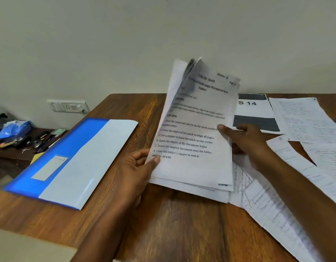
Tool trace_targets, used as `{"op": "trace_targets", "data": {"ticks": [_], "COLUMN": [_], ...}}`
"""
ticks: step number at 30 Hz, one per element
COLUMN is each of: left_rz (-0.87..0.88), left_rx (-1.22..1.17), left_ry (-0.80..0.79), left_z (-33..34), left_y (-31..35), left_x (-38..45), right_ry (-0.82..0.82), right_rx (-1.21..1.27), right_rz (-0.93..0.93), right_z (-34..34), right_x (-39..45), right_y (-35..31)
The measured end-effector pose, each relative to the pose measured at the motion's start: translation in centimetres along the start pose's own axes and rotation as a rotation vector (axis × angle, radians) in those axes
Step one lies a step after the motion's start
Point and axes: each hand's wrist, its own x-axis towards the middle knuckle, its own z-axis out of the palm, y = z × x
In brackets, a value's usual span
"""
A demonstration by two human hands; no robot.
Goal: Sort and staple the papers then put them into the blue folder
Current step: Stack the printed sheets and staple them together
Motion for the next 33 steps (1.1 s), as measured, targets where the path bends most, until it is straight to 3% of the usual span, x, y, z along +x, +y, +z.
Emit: {"op": "trace_targets", "data": {"ticks": [4, 7, 15, 22, 33], "left_rz": [0.033, 0.082, 0.262, 0.063, 0.088], "left_rx": [-0.045, 0.014, 0.018, -0.109, -0.022], "left_ry": [-0.044, -0.175, -0.212, -0.247, -0.292], "left_z": [0.6, 0.4, 0.1, -0.6, -0.4], "left_y": [0.3, 1.2, 4.2, 1.8, 0.2], "left_x": [0.3, 0.7, 2.7, 2.2, 3.1], "right_ry": [-0.215, -0.21, -0.084, -0.102, -0.082], "right_rx": [0.447, 0.559, 0.469, 0.223, 0.204], "right_rz": [-0.193, -0.295, -0.434, -0.432, -0.371], "right_z": [1.7, 2.5, 3.0, 4.1, 4.8], "right_x": [-1.6, -2.5, -6.3, -6.8, -6.1], "right_y": [-1.4, -2.8, -6.6, -5.2, -3.5]}}
